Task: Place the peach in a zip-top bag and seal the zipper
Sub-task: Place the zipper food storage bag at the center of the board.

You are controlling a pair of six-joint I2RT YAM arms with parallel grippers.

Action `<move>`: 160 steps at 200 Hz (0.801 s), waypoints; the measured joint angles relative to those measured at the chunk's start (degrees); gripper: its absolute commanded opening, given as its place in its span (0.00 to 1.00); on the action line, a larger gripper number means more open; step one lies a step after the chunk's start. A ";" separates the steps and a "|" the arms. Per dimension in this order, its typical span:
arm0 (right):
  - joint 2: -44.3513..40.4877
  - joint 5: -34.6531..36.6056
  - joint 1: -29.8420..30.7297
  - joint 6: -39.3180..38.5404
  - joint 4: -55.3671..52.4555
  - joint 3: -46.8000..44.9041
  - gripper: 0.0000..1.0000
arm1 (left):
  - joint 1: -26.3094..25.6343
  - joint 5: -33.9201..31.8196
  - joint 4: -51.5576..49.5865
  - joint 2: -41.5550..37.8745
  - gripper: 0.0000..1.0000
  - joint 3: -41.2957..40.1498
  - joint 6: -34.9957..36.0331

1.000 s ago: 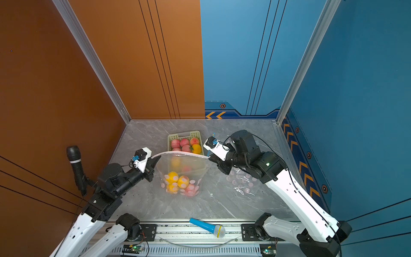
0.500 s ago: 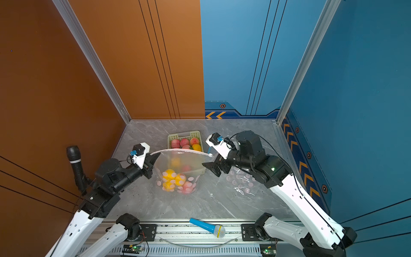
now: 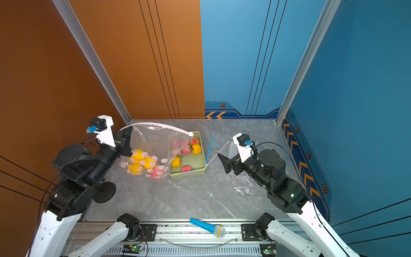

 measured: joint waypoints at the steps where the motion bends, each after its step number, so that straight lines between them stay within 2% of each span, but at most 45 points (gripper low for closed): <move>1: 0.00 0.15 0.00 0.07 0.00 -0.02 1.00 | 0.17 -0.33 -0.04 0.48 0.00 0.33 0.00; 22: 0.81 2.19 0.00 1.86 -0.07 -0.02 1.00 | 4.35 -3.39 -1.05 7.82 0.00 5.27 -1.14; 66: 2.67 4.15 0.00 3.98 -0.09 -0.57 1.00 | 14.32 -3.34 -0.22 22.47 0.00 12.41 -3.89; 114: 4.17 5.77 0.00 5.66 0.07 -2.12 1.00 | 17.35 -3.37 6.95 34.86 0.00 19.89 -2.54; 160: 6.97 5.79 0.00 6.73 0.90 -3.04 1.00 | 19.28 -3.65 9.57 41.66 0.00 18.73 -3.50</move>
